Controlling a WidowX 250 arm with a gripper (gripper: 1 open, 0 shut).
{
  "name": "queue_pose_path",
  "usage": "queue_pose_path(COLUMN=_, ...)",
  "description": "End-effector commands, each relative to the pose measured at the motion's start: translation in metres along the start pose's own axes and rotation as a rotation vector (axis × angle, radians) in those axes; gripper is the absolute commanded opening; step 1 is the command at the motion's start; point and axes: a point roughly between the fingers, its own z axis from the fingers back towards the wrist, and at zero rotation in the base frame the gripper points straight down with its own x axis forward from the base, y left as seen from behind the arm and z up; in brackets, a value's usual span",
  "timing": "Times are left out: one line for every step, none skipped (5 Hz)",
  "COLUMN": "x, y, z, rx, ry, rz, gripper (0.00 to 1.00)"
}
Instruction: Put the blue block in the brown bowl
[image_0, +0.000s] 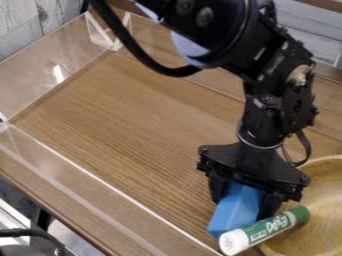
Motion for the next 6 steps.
queue_pose_path(x=0.0102, y=-0.012, z=0.0198, rx=-0.052, ry=-0.074, rz=-0.018, gripper=0.0)
queue_pose_path(x=0.0105, y=-0.0121, z=0.0198, rx=-0.053, ry=-0.076, rz=-0.016, gripper=0.0)
queue_pose_path(x=0.0117, y=-0.0109, z=0.0212, rx=-0.052, ry=-0.077, rz=-0.022, gripper=0.0)
queue_pose_path(x=0.0129, y=-0.0097, z=0.0232, rx=-0.05, ry=-0.077, rz=-0.029, gripper=0.0)
queue_pose_path(x=0.0141, y=-0.0085, z=0.0247, rx=-0.048, ry=-0.079, rz=-0.037, gripper=0.0)
queue_pose_path(x=0.0154, y=-0.0073, z=0.0265, rx=-0.046, ry=-0.079, rz=-0.046, gripper=0.0)
